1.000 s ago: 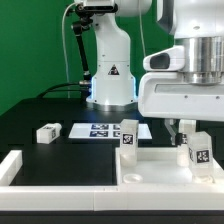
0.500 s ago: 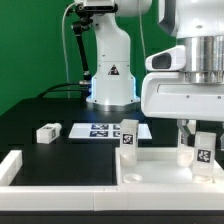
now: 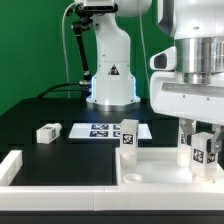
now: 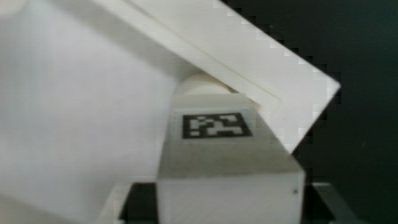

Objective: Assemble square table

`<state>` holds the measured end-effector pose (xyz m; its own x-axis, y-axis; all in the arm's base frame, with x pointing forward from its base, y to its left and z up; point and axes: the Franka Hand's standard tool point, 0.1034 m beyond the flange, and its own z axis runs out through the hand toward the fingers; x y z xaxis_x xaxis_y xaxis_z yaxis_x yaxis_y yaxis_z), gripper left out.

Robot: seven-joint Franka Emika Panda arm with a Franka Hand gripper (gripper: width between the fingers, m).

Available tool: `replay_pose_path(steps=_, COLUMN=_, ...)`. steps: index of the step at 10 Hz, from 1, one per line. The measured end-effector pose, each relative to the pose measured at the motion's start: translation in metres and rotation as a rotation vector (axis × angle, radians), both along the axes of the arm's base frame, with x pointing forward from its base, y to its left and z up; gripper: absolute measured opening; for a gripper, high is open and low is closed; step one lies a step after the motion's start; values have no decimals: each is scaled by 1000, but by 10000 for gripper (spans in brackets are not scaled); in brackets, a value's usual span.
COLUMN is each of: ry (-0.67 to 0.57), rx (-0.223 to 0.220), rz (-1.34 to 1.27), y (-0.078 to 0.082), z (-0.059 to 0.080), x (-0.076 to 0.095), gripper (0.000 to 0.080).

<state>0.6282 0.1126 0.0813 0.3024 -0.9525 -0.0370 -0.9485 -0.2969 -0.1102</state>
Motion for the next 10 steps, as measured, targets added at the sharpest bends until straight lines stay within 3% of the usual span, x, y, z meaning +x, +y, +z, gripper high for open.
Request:
replay_pose_path(steps=2, ry=-4, rx=116, rz=-313, y=-7, z=-2, x=-3, gripper=291)
replay_pose_path(steps=4, ry=4, rx=131, rz=-392, y=-7, z=-2, x=-5, gripper=291)
replay_pose_path(steps=5, ry=9, rx=113, rz=-324, y=-5, z=-3, x=-6, gripper=376)
replay_pose_path(steps=6, ry=23, rx=69, rz=-185, y=3, z=-3, x=-9, gripper=511)
replay_pose_path(steps=7, ry=9, rx=22, rz=-15, y=11, z=-3, x=-5, gripper=511)
replay_pose_path(steps=8, ry=-1, rx=11, rz=108, y=15, z=-4, x=-6, gripper=620)
replay_pose_path(steps=10, ry=-9, rx=-1, rz=209, y=11, z=-4, x=-6, gripper=641)
